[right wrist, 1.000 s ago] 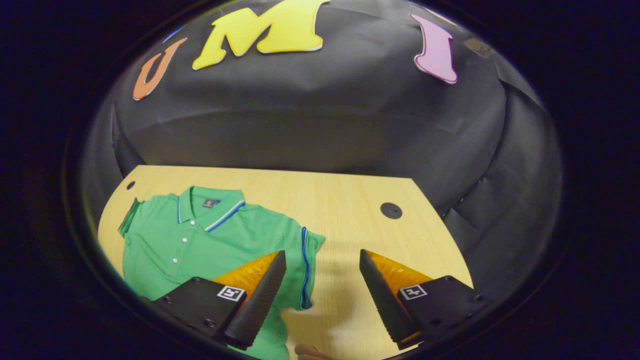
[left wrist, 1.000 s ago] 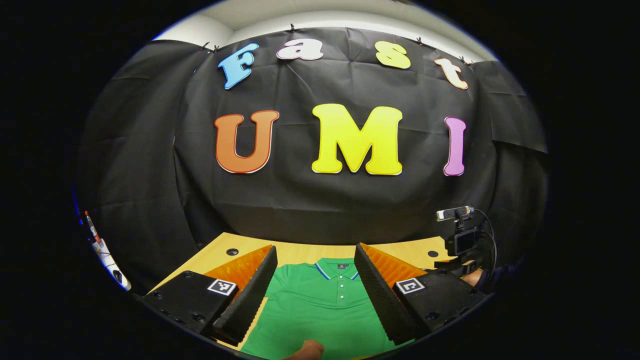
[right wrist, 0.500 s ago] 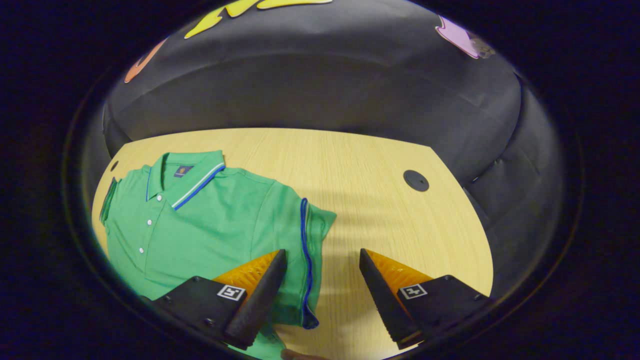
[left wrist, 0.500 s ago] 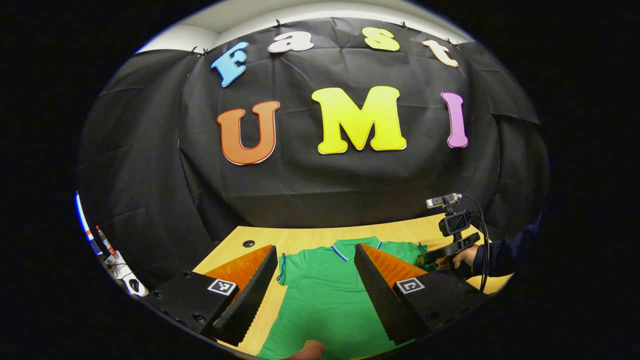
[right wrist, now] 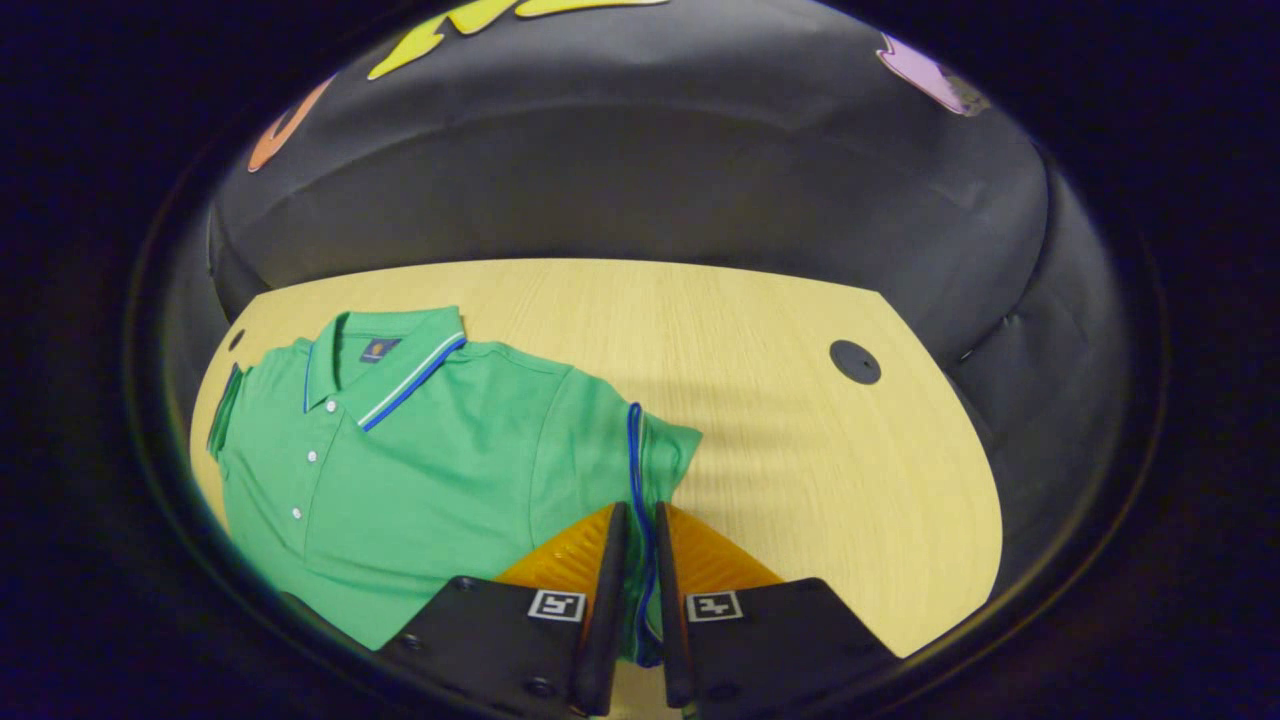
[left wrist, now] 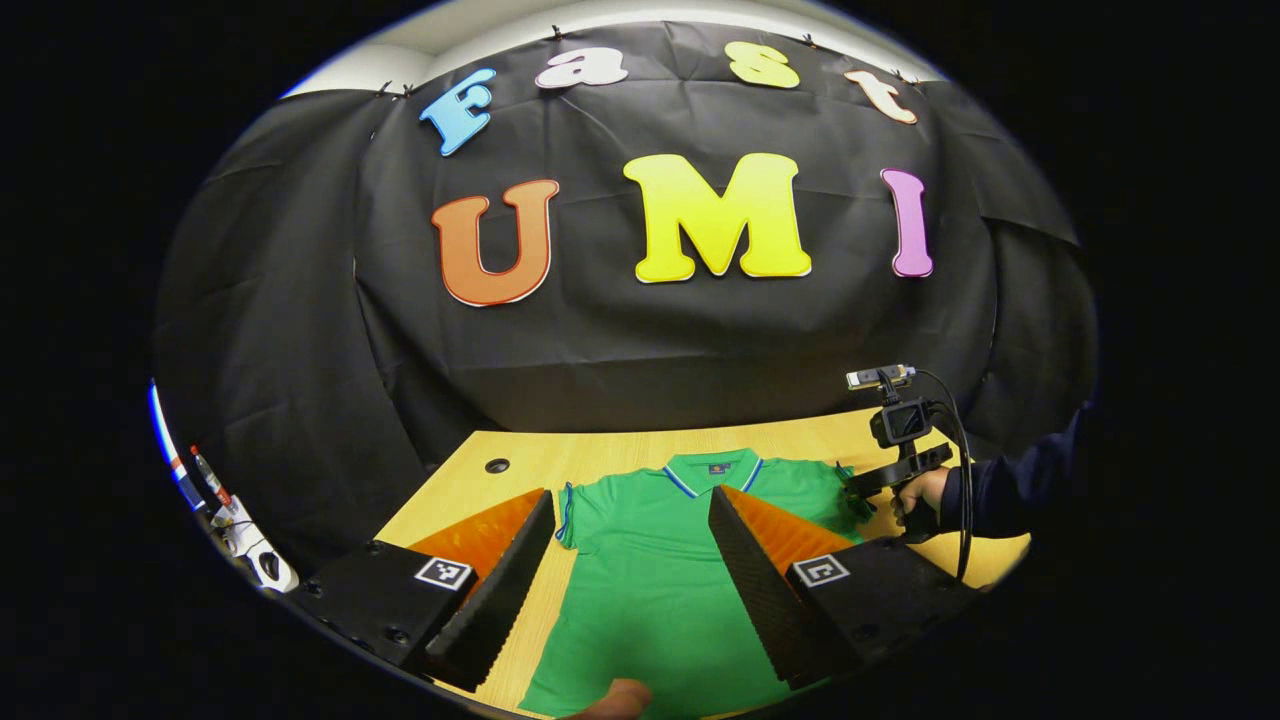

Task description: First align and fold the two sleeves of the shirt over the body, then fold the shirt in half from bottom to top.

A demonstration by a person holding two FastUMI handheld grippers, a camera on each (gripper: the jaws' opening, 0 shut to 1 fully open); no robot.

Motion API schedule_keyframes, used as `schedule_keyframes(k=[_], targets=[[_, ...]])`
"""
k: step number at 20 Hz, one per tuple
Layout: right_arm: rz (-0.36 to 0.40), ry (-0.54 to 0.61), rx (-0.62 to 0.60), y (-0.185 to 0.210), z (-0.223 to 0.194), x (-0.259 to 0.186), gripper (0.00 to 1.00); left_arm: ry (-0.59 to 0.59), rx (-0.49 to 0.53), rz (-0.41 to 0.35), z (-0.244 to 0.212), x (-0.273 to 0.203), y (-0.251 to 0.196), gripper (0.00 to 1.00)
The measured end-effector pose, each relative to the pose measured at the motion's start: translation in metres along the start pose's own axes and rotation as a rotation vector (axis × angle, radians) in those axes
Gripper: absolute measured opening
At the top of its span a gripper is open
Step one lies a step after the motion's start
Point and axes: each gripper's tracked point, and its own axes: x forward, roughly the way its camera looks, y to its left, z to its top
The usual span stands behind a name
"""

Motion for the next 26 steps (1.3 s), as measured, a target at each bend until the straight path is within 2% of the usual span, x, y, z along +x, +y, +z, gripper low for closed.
schedule_keyframes(k=[2, 5, 9, 10, 11, 15, 20, 26], targets=[[0.007, -0.003, 0.007, 0.002, -0.001, 0.0, 0.22, 0.005, -0.001, 0.003, 0.0, -0.002, 0.0, 1.0], [0.014, -0.005, 0.023, 0.003, -0.001, -0.001, 0.09, 0.011, 0.005, 0.007, 0.0, -0.005, 0.0, 1.0], [-0.015, -0.023, 0.02, -0.003, 0.002, -0.007, 0.09, -0.005, 0.016, 0.017, 0.006, -0.013, 0.003, 1.0], [-0.021, -0.035, 0.017, -0.006, 0.006, -0.011, 0.06, -0.012, 0.014, 0.017, 0.008, -0.016, 0.003, 1.0], [-0.016, -0.049, 0.017, -0.005, 0.012, -0.018, 0.09, -0.015, 0.008, 0.017, 0.009, -0.018, 0.003, 1.0], [0.009, -0.104, 0.026, 0.0, 0.031, -0.039, 0.09, -0.022, -0.013, 0.018, 0.011, -0.028, 0.004, 1.0], [0.02, -0.139, 0.0, 0.018, 0.043, -0.056, 0.08, -0.038, -0.028, 0.035, 0.011, -0.038, 0.02, 1.0], [0.054, -0.16, -0.071, 0.071, 0.045, -0.06, 0.08, -0.017, -0.058, 0.067, -0.004, -0.045, 0.053, 1.0]])
